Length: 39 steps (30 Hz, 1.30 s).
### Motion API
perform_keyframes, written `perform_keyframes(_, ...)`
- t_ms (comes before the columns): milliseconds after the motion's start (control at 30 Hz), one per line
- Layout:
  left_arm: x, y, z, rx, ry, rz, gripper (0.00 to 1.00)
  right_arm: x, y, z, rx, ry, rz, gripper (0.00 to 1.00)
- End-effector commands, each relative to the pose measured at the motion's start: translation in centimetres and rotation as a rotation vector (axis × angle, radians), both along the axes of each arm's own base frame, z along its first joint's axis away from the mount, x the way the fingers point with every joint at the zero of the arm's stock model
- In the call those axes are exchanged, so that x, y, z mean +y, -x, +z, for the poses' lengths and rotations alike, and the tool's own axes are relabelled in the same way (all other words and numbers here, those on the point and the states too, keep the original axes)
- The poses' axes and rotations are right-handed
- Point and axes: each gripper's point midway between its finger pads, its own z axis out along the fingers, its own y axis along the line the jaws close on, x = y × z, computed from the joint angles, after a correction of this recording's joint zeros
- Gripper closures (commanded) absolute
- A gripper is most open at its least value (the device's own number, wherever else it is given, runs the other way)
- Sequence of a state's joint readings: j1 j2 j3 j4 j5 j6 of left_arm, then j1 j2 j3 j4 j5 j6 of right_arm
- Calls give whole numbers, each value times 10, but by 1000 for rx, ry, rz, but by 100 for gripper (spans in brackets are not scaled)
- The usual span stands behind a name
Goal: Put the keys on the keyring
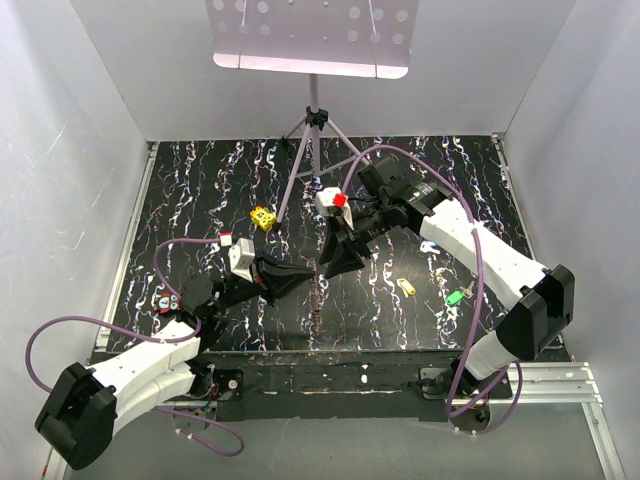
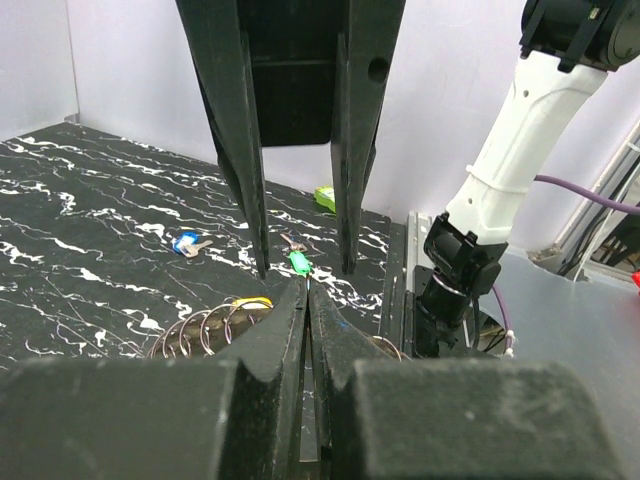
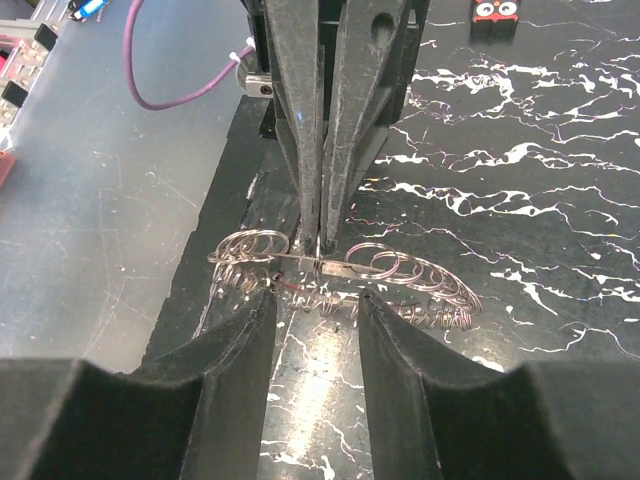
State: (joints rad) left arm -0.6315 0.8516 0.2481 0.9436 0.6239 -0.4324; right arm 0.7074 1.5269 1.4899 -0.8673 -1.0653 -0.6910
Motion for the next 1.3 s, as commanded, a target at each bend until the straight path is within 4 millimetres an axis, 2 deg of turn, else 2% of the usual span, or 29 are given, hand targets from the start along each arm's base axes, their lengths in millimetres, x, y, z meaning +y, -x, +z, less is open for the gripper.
perform_keyframes(0,6,-2,28,-51,83,42,100,8,2,-1,2,1,4,56)
perform_keyframes(167,9,-3,27,-44,92,62,100,12,5,-1,8,5,14,63)
perform_keyframes(767,8,-5,24,-20,87,72,100,22,1,7,45,1,-20,64)
perform_keyframes(900,8,-6,24,-14,87,77,100,23,4,5,51,6,-11,70)
perform_keyframes(1133,8,-5,22,-8,84,79,100,24,6,7,51,3,-7,99)
perform_keyframes(1267,10,-5,17,6,76,87,100,21,5,8,32,18,-20,99)
